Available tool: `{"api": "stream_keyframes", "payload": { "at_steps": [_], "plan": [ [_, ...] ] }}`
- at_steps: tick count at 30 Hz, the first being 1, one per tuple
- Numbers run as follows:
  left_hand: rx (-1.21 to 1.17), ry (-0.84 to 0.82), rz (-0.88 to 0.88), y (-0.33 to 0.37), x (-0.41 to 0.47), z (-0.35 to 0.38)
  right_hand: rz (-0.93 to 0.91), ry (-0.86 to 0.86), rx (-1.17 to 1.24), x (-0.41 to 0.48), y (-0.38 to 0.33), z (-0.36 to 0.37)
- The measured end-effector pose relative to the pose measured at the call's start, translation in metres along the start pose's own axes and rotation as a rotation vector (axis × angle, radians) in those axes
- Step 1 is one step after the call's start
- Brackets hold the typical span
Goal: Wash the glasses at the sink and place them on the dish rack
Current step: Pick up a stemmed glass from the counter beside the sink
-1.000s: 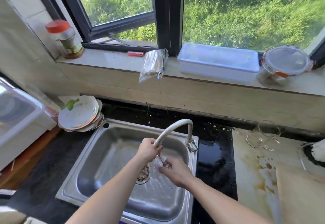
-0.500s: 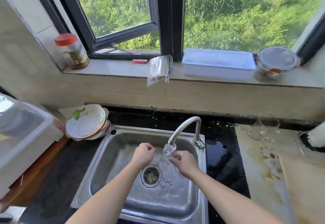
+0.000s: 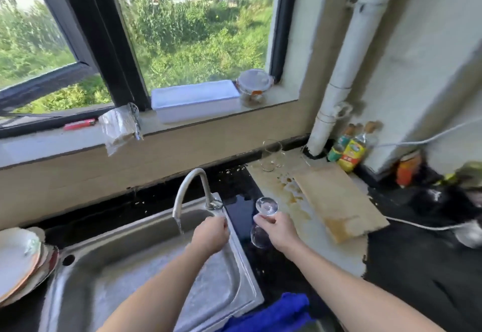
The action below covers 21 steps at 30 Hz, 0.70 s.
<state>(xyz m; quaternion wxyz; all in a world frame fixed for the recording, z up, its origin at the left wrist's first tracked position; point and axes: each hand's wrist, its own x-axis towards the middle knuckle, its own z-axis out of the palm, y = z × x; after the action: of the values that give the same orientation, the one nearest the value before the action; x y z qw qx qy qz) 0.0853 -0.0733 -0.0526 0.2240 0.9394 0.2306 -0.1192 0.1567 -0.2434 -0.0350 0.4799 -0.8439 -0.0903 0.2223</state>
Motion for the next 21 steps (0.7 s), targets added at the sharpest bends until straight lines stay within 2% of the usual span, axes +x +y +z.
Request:
{"api": "stream_keyframes", "payload": {
  "at_steps": [6,11,18,21],
  "plan": [
    [0.055,-0.004,0.277,0.126,0.0,0.018,0.121,0.356,0.279,-0.046,0.041,-0.124],
    [0.087,-0.03,0.524,0.236,-0.033,0.064,0.139,0.545,0.411,-0.117,0.11,-0.222],
    [0.128,-0.079,0.811,0.405,-0.154,0.171,0.303,0.803,0.637,-0.276,0.225,-0.349],
    [0.164,-0.161,0.908,0.46,-0.215,0.218,0.365,0.889,0.662,-0.343,0.273,-0.384]
  ]
}}
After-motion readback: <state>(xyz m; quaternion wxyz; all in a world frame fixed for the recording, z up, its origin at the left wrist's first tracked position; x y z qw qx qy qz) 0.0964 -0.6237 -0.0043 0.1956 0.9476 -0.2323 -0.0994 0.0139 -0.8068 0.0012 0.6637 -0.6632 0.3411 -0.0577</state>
